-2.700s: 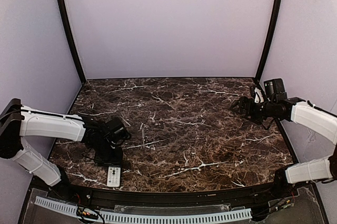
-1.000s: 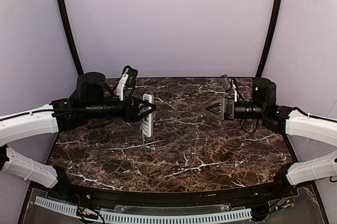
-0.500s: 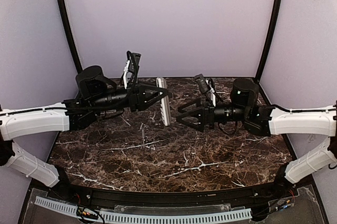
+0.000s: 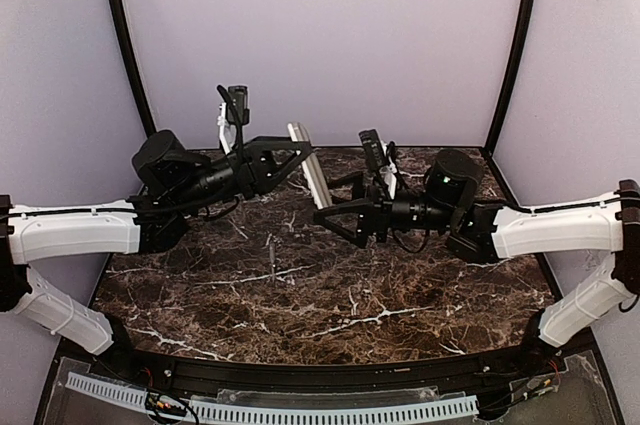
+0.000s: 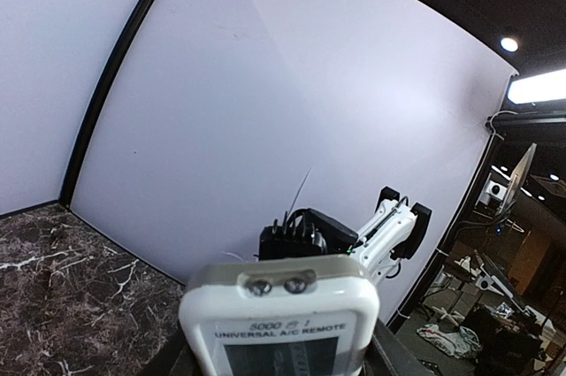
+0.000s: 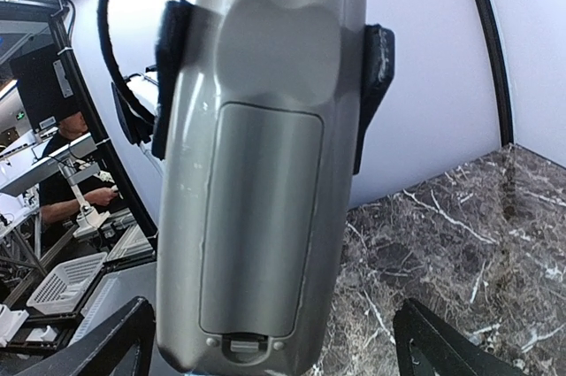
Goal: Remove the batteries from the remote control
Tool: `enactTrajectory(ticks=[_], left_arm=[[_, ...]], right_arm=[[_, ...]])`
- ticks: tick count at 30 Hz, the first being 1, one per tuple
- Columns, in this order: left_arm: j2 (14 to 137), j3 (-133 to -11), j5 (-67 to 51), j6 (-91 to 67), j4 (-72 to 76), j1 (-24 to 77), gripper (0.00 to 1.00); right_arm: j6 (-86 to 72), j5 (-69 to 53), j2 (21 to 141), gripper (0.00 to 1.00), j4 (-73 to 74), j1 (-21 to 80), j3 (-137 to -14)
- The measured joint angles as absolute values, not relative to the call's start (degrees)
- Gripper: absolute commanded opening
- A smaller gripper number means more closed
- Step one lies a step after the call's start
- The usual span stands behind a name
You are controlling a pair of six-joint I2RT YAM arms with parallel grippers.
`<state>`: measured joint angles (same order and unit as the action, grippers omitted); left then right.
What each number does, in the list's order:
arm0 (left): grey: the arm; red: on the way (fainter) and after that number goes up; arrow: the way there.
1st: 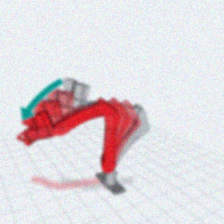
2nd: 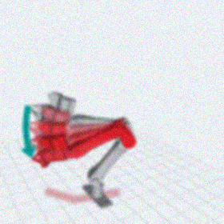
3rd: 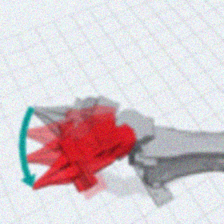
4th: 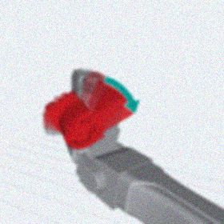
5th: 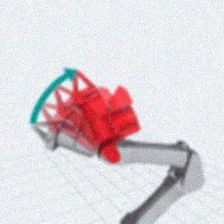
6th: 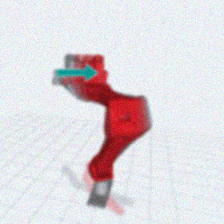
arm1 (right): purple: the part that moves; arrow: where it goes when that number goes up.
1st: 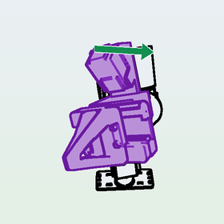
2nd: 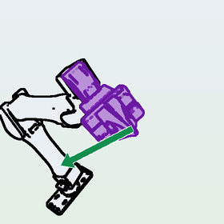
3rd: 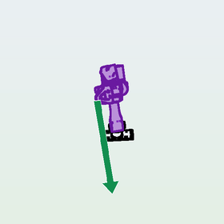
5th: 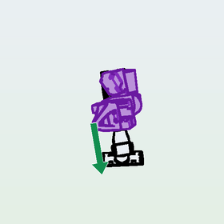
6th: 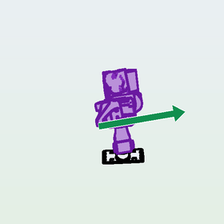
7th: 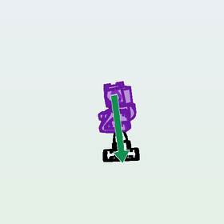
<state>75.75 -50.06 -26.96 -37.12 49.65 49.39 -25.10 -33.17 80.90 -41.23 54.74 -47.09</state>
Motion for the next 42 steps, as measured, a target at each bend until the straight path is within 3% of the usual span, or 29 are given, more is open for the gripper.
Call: enactTrajectory(ticks=[7,15,18,23,32,34,36,37,39,42], left_arm=[[75.7,-48.4,-25.4,-38.4,55.7,49.4,0.00],[76.8,-47.3,-24.4,-39.2,61.5,49.4,0.00],[77.4,-46.9,-24.3,-39.5,63.2,49.4,0.00],[77.9,-46.7,-24.2,-39.7,64.8,49.4,0.00],[78.1,-45.3,-22.8,-38.7,67.9,49.3,0.03],[78.1,-44.8,-22.1,-38.8,68.6,49.3,0.16],[78.0,-44.2,-21.5,-38.8,68.9,49.3,0.41],[77.7,-43.8,-21.1,-38.8,69.0,49.2,0.61],[77.0,-43.0,-20.3,-38.9,68.3,49.2,0.81],[75.0,-42.5,-19.0,-38.5,63.7,49.3,0.94]], right_arm=[[-25.2,-32.1,82.4,0.80,-46.9,55.5,-47.9],[-26.2,-31.7,83.3,0.80,-50.7,55.8,-49.0],[-27.1,-31.3,83.7,0.65,-51.4,55.8,-49.3],[-27.7,-31.0,84.1,0.60,-51.5,55.9,-50.2],[-30.0,-30.7,84.9,0.28,-49.9,55.9,-51.9],[-29.8,-30.6,84.9,0.23,-48.1,55.9,-52.6],[-29.3,-30.6,84.9,0.18,-46.0,55.9,-53.4],[-29.0,-30.6,84.9,0.15,-44.6,55.9,-53.8],[-27.8,-30.6,84.9,0.08,-41.7,55.9,-54.6],[-24.6,-29.2,84.8,0.01,-35.0,55.9,-56.2]])
